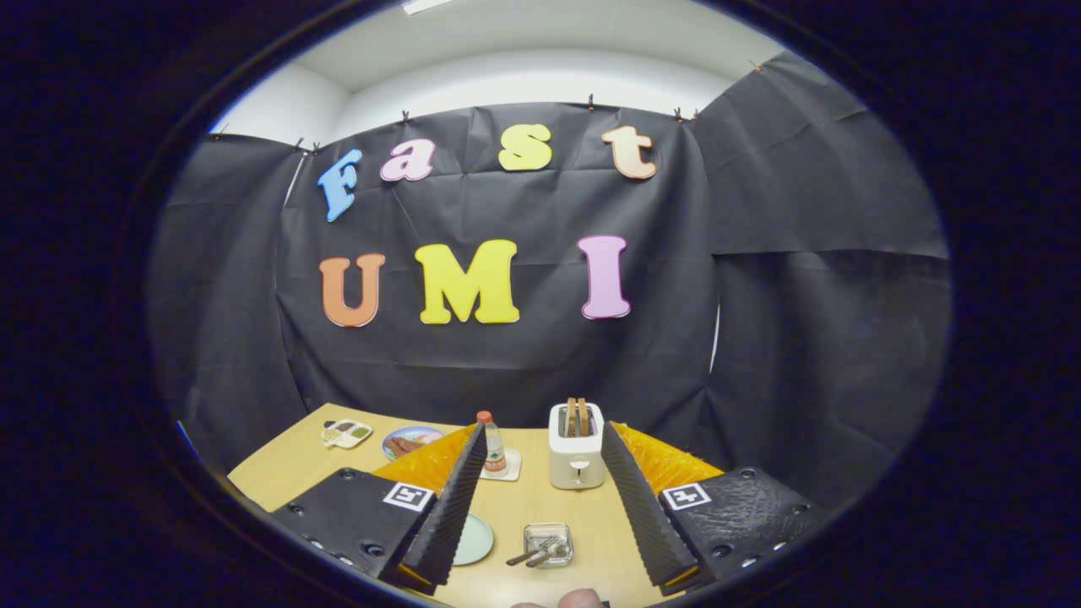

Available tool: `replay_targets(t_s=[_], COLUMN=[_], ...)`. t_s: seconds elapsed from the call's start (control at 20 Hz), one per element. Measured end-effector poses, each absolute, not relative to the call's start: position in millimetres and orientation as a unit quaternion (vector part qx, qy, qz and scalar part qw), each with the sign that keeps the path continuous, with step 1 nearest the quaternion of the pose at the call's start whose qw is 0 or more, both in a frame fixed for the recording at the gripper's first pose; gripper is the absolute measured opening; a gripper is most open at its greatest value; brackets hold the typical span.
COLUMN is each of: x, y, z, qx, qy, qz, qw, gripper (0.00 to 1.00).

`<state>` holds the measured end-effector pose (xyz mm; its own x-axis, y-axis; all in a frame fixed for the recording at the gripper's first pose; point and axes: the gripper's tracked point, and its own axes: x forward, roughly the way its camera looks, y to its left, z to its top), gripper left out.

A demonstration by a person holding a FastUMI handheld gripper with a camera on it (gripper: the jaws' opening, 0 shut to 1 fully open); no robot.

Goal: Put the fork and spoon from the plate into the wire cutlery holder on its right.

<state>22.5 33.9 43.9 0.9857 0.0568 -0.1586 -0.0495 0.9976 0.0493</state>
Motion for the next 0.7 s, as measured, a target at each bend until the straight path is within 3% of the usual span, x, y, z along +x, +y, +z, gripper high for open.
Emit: replay_targets(t_s=[0.7], x=[23.7], y=[51.6], z=[57.2], qx=[0.016], qy=[0.065], qz=[0.04], qw=[0.997], gripper=[0.83])
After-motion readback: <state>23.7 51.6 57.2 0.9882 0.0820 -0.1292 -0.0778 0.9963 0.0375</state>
